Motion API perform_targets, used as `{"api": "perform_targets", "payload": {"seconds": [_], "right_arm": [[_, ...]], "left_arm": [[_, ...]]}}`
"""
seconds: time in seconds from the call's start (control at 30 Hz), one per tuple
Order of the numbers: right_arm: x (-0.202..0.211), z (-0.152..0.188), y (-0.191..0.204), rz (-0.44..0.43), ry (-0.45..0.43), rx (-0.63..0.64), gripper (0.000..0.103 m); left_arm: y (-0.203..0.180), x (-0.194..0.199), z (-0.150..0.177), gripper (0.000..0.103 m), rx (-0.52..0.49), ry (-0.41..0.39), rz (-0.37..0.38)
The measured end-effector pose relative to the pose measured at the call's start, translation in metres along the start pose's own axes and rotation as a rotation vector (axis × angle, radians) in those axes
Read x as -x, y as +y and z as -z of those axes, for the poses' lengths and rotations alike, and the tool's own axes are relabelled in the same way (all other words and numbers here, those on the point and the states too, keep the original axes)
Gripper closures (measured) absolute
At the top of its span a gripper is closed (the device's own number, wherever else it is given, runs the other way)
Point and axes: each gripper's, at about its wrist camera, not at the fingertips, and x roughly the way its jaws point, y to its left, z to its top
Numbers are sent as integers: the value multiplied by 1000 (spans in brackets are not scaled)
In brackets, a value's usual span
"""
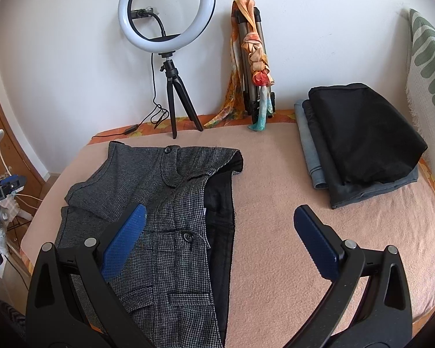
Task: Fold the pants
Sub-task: 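Grasp the waistband of the grey trousers with both grippers together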
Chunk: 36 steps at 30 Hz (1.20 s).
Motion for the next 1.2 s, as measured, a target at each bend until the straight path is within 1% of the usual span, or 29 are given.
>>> {"api": "perform_targets", "payload": {"seconds": [0.07, 0.2, 0.3, 0.37, 0.53, 0.67, 0.8, 1.0, 1.13, 1.2], "right_arm": [[-11, -6, -4, -3, 16, -1, 0], [-33, -20, -19, -25, 41, -52, 0], [-51, -31, -29, -38, 62, -71, 0], [-64, -38, -35, -45, 76, -76, 0], [-102, -54, -42, -53, 119, -56, 0], [-136, -67, -41, -66, 161, -28, 0], [-165, -78, -35, -100, 190, 10, 0], [-206, -88, -24, -102, 232, 92, 0], [-235, -87, -26, -94, 282, 104, 0], [-249, -86, -29, -99, 305, 92, 0]], "left_arm": [[3, -15, -14, 0, 4, 22, 30], [8, -45, -35, 1, 16, 63, 92], [13, -69, -48, 1, 36, 88, 110], [14, -88, -55, 1, 44, 122, 146], [17, -141, -67, 1, 58, 202, 140], [18, -181, -75, 1, 73, 248, 139], [15, -215, -78, 1, 35, 289, 133], [20, -259, -79, 1, 49, 345, 135], [19, -277, -78, 2, 49, 367, 126], [19, -282, -76, 2, 59, 373, 134]]}}
